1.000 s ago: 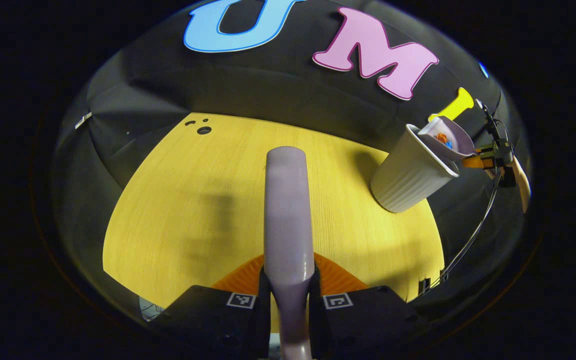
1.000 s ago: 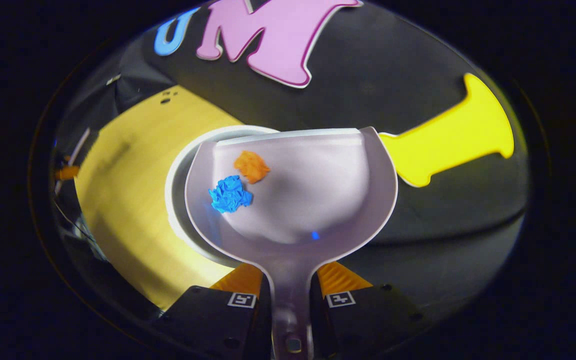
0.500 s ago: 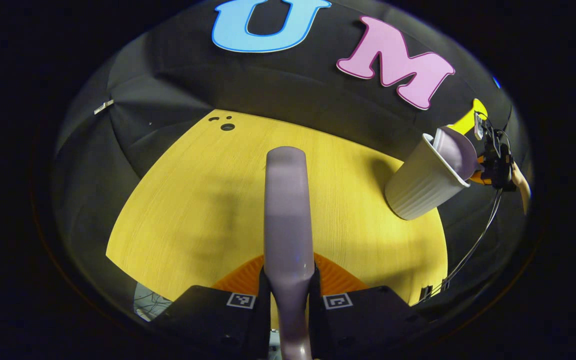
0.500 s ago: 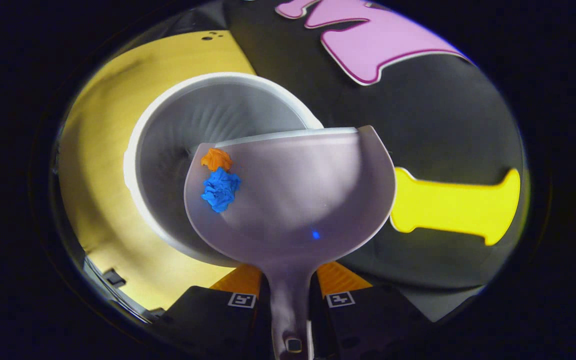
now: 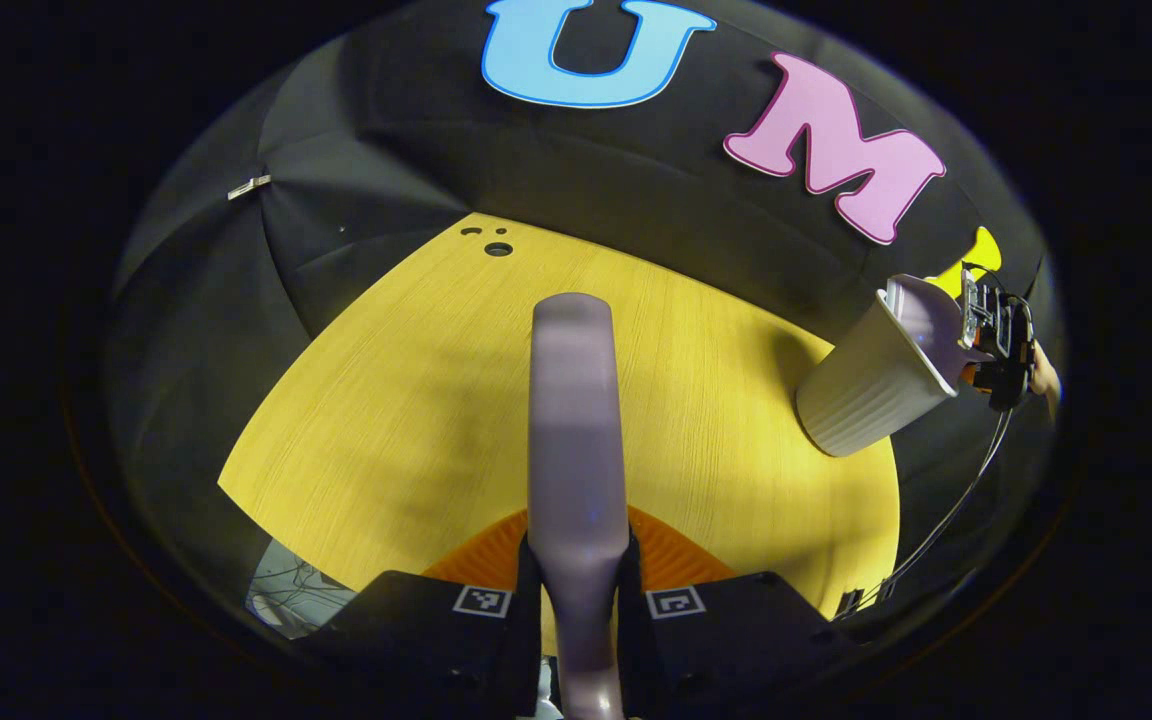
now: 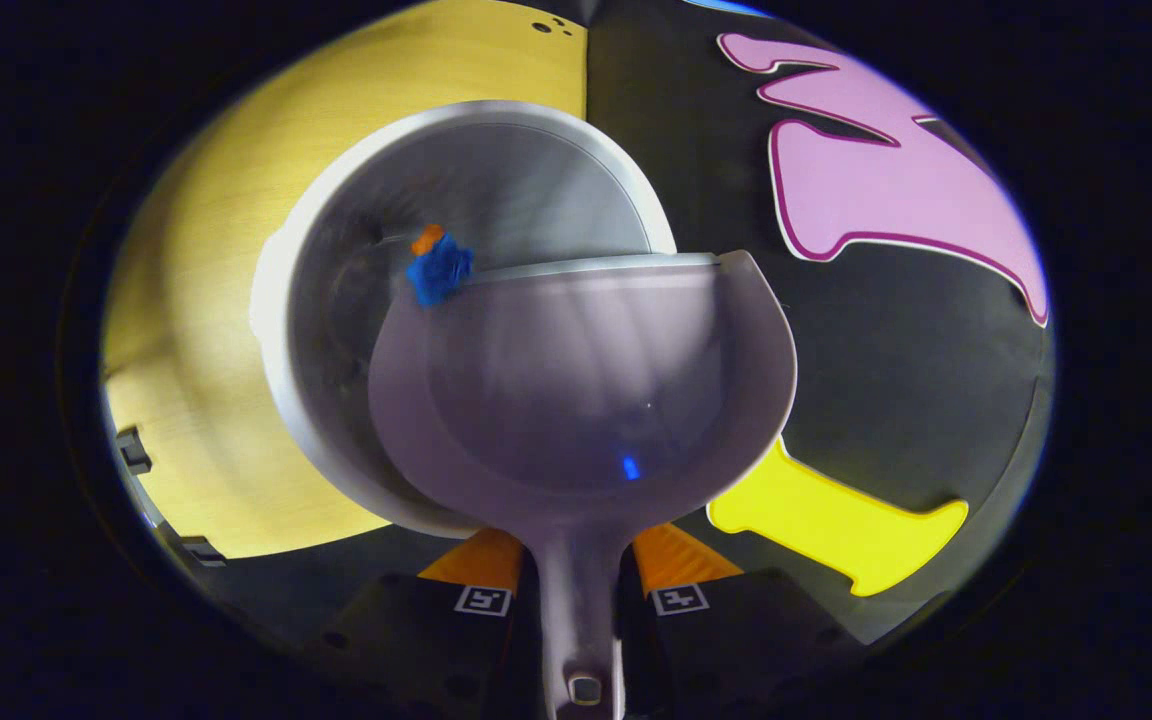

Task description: Pick up the small broom and dustpan from the desktop, sweep the trash into the dustpan with the broom, and then empty the trash into the garbage bin.

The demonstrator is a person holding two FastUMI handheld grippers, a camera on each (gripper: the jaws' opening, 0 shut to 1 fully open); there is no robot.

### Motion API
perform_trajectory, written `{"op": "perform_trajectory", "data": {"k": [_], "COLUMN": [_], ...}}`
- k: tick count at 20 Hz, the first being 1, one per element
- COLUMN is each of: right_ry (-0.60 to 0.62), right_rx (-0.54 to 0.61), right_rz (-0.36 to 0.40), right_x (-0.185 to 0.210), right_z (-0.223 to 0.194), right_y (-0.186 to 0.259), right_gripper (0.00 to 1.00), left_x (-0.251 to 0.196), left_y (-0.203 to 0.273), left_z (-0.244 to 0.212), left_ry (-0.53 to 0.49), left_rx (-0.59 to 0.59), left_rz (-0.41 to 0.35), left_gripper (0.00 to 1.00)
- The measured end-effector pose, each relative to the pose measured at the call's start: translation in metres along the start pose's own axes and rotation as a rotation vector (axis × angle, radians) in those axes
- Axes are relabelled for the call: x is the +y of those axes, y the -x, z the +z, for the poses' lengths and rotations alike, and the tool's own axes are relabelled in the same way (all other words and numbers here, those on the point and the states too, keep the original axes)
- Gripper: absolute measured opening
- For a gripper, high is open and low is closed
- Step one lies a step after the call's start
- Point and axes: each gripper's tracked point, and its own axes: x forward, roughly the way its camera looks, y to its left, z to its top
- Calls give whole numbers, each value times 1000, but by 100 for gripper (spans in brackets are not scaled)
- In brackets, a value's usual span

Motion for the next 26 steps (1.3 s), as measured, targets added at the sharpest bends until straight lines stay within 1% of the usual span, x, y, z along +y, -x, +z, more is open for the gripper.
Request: {"op": "perform_trajectory", "data": {"k": [2, 5, 7, 9, 11, 13, 14, 15, 16, 17, 18, 19, 22, 24, 25, 26], "right_ry": [-12, -75, -149, -232, -361, -568, -651, -725, -783, -842, -903, -968, -1133, -1212, -1260, -1295], "right_rx": [1, 14, 15, 8, -1, -3, -15, -24, -27, -27, -30, -34, -41, -44, -51, -57], "right_rz": [-4, 0, 11, 21, 54, 135, 162, 175, 176, 173, 175, 181, 192, 185, 185, 185], "right_x": [-2, -1, 2, 0, -2, 8, 11, 11, 11, 12, 12, 16, 18, 23, 24, 25], "right_z": [0, 2, 3, 3, -2, -1, 6, 8, 10, 10, 11, 11, 13, 16, 20, 23], "right_y": [5, 6, 8, 11, 12, 23, 27, 26, 28, 25, 26, 26, 30, 35, 35, 36], "right_gripper": [36, 36, 36, 36, 36, 36, 36, 36, 36, 39, 39, 36, 36, 36, 33, 36], "left_x": [1, 2, 1, -1, -3, -3, -3, -2, -1, 0, 0, 1, 5, 1, -1, -3], "left_y": [1, 4, 8, 12, 14, 17, 19, 20, 21, 21, 22, 23, 22, 22, 21, 22], "left_z": [0, 1, 3, 5, 5, 5, 6, 4, 3, 1, -1, -2, -1, -1, -2, -2], "left_ry": [0, -13, -25, -38, -41, -42, -49, -63, -84, -108, -133, -156, -195, -198, -198, -205], "left_rx": [-3, -13, -20, -30, -43, -57, -65, -65, -64, -59, -53, -51, -46, -54, -58, -65], "left_rz": [5, 12, 14, 10, -3, -10, -10, -10, -7, -11, -22, -32, -66, -108, -135, -157], "left_gripper": [33, 34, 33, 34, 34, 34, 35, 33, 34, 34, 34, 34, 34, 35, 35, 36]}}
